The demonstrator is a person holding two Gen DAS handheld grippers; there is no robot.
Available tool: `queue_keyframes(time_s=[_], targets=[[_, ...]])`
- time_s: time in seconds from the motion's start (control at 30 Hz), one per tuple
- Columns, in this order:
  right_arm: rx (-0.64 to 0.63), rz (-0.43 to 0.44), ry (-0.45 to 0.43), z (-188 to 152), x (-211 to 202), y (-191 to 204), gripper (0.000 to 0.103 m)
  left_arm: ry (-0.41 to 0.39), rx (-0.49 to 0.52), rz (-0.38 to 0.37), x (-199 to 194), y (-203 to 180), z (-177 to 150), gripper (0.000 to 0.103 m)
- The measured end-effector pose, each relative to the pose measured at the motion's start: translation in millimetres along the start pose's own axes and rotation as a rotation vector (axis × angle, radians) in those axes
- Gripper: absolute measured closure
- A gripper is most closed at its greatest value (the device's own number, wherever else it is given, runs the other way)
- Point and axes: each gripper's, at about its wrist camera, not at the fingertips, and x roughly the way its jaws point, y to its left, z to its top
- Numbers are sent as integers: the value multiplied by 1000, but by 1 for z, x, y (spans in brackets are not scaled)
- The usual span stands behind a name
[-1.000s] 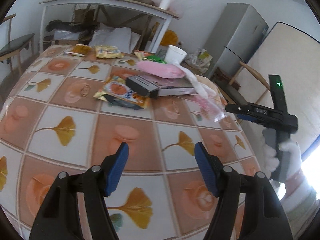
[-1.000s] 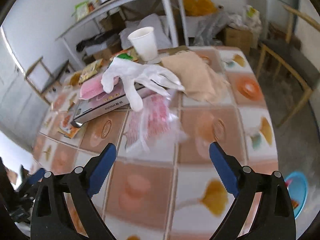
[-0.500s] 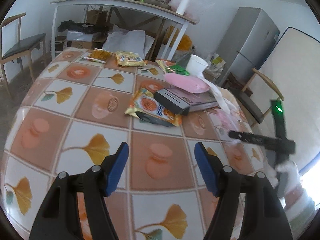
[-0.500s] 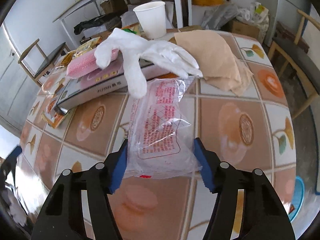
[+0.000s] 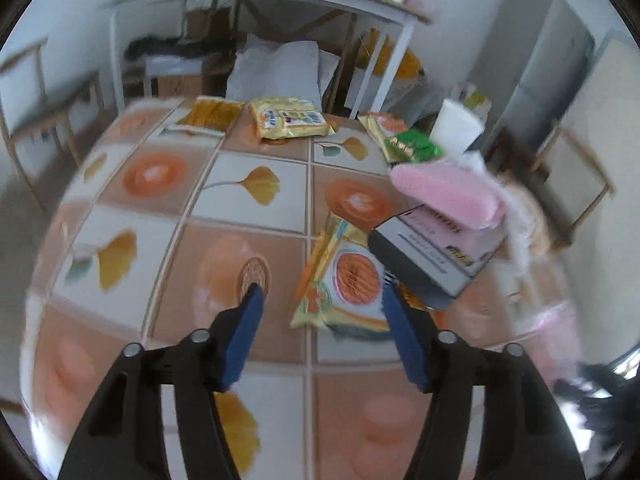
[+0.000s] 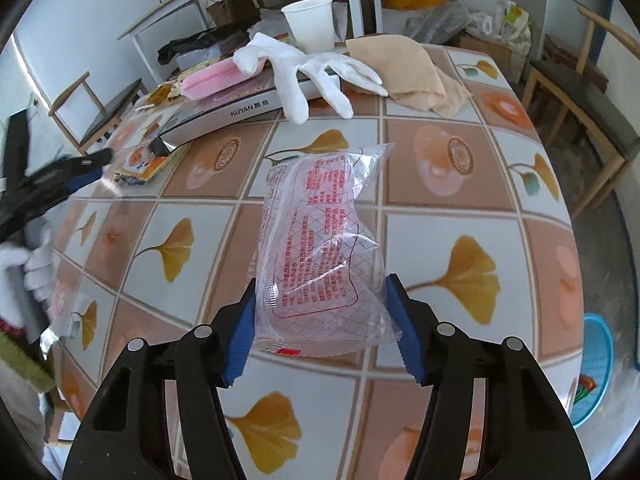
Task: Collect trash
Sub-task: 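Grasp the clear plastic bag with the right tool while the left tool grasps the Enaak biscuit pack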
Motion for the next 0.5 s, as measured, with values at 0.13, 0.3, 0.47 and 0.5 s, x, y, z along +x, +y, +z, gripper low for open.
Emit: queue_keyframes(time_s=[0.13, 0.3, 0.47, 0.5], targets=[[17, 7, -9, -2, -2, 0, 46, 37, 31, 56, 20, -4, -3, 75], [32, 15, -12, -6, -3, 1, 46, 6, 7, 63, 14, 3, -9, 90], [52, 28, 0, -9, -5, 0, 46, -11, -9, 65, -10, 4, -26, 91], [58, 34, 3, -11, -7, 1, 46, -10, -12, 65, -15, 3, -31, 91]])
